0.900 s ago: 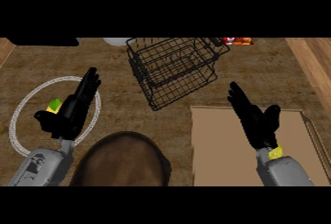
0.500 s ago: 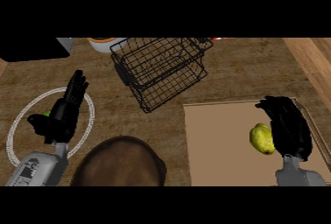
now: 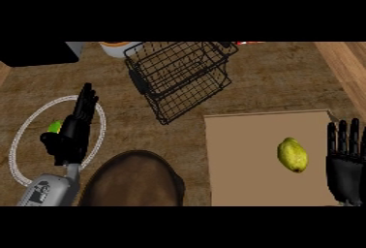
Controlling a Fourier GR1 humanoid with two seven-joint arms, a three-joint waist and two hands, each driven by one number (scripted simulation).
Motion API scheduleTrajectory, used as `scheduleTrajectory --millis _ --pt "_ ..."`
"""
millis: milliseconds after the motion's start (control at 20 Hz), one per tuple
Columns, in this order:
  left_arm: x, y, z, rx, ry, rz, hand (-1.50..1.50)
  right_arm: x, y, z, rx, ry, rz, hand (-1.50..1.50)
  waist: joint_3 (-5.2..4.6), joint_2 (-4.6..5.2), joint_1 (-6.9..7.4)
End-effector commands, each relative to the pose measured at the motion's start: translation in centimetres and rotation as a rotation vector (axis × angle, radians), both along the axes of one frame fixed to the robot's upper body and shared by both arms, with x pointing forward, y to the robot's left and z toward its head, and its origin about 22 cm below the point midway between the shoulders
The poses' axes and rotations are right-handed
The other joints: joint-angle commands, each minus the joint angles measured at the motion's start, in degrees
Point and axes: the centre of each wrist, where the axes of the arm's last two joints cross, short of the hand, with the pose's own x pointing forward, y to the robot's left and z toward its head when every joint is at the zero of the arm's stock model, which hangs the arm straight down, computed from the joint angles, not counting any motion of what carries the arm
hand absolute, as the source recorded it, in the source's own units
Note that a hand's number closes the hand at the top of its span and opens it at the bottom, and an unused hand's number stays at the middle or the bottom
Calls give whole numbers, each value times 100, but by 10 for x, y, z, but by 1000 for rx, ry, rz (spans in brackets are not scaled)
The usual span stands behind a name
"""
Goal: Pick the pear from the tray and place it in the tiered basket
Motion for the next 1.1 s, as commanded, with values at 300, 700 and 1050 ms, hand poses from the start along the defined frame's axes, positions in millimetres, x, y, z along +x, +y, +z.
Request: scheduleTrajectory --millis 300,700,1050 --pt "-2 -20 6 22 -25 -32 0 -101 -155 21 -585 -78 158 -150 -74 55 286" --pt "-10 -32 3 30 -17 -59 0 -106 -214 113 -1128 -4 214 -150 -96 56 483" --pt "-15 -36 15 28 -4 -71 0 -84 -213 119 -1301 43 273 -150 -104 43 546"
